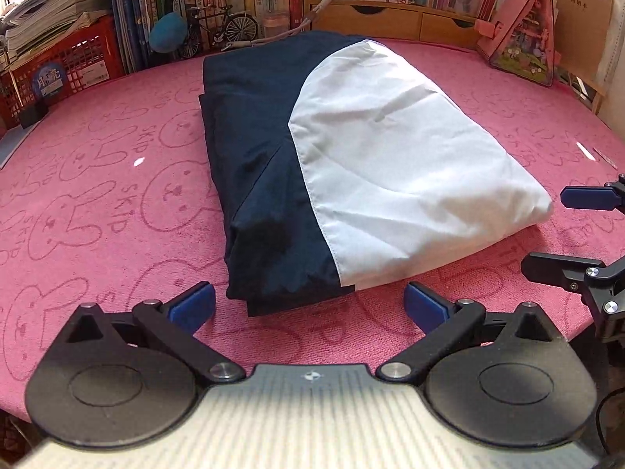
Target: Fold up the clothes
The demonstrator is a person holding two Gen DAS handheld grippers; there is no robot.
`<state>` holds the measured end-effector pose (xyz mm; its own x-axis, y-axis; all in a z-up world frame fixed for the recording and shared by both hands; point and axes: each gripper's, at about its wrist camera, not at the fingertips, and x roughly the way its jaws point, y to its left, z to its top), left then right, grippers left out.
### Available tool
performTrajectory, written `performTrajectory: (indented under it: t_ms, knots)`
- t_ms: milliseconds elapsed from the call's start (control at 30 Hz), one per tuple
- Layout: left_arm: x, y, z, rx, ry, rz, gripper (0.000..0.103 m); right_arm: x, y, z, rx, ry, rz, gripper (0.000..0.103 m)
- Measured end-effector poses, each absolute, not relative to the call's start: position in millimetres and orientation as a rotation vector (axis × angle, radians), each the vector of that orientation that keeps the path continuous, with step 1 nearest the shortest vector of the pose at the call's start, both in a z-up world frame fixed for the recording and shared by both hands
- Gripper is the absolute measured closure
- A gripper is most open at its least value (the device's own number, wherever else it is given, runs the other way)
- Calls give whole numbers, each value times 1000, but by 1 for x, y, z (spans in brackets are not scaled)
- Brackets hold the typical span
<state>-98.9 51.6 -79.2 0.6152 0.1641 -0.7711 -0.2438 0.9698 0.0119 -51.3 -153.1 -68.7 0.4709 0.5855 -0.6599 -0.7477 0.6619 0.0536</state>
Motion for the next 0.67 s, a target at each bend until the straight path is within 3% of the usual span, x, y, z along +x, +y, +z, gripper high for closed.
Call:
performTrajectory:
  t_ms: [667]
  knots:
    - [-99,53,-81,-99,873,234,0,-51,-149,-73,-257,719,828,0]
